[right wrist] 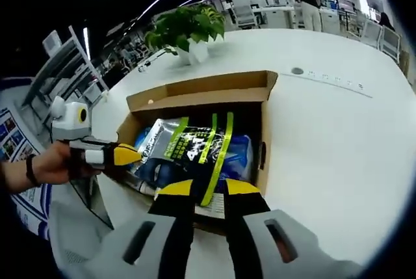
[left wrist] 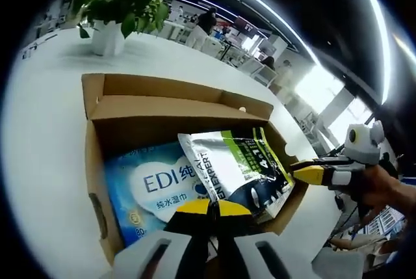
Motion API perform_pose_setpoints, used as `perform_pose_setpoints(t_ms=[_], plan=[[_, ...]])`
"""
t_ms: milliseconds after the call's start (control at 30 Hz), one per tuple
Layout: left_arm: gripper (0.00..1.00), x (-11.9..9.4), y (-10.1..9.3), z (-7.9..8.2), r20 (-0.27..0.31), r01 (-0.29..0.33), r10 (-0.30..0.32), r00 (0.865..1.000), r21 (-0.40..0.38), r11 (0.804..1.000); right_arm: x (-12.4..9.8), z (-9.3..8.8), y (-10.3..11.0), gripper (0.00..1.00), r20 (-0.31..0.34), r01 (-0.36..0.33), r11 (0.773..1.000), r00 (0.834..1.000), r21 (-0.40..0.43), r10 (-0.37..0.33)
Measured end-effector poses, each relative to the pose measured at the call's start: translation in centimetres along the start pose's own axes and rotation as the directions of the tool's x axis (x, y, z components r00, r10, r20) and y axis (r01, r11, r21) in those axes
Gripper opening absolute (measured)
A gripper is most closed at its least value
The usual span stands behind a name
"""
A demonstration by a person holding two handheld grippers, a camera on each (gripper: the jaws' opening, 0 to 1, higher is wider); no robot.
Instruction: Operate the shoe box by opening the lid, removing the specified soft item, and placing it in the target area until the item is outside and the box remains undamaged.
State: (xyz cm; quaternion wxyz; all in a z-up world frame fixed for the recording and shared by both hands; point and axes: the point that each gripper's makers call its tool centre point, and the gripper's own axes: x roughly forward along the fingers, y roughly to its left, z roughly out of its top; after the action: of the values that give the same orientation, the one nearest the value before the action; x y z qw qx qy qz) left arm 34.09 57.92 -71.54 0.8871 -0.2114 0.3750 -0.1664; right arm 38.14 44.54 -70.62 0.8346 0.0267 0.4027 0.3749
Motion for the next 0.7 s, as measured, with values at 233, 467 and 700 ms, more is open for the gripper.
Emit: perform_pose_setpoints(t_ms=[233, 467, 700], plan=[[0.01, 0.2, 0.2, 0.0, -0.005, 0.003, -0.003, 1.0, -0.008, 1.0, 1.2, -0.6, 0.2, 0.16, -0.052, -0.003, 1.0, 0.999, -0.009, 0.003], [0.01, 0.5, 0.1, -0.1, -0.025, 0.023, -0.023, 0.999, -0.031, 0.999, 1.6, -0.6, 0.4, 0.1, -0.051, -0.014, 1.0, 0.999, 0.017, 0.015], [0.01, 0.8, -0.3, -0.2, -0.036, 0.018, -0.019, 0.999, -0.029, 0.999, 1.5, 0.3, 0.7, 0.0, -0.017, -0.032, 0.998, 0.999, 0.055, 0.033]])
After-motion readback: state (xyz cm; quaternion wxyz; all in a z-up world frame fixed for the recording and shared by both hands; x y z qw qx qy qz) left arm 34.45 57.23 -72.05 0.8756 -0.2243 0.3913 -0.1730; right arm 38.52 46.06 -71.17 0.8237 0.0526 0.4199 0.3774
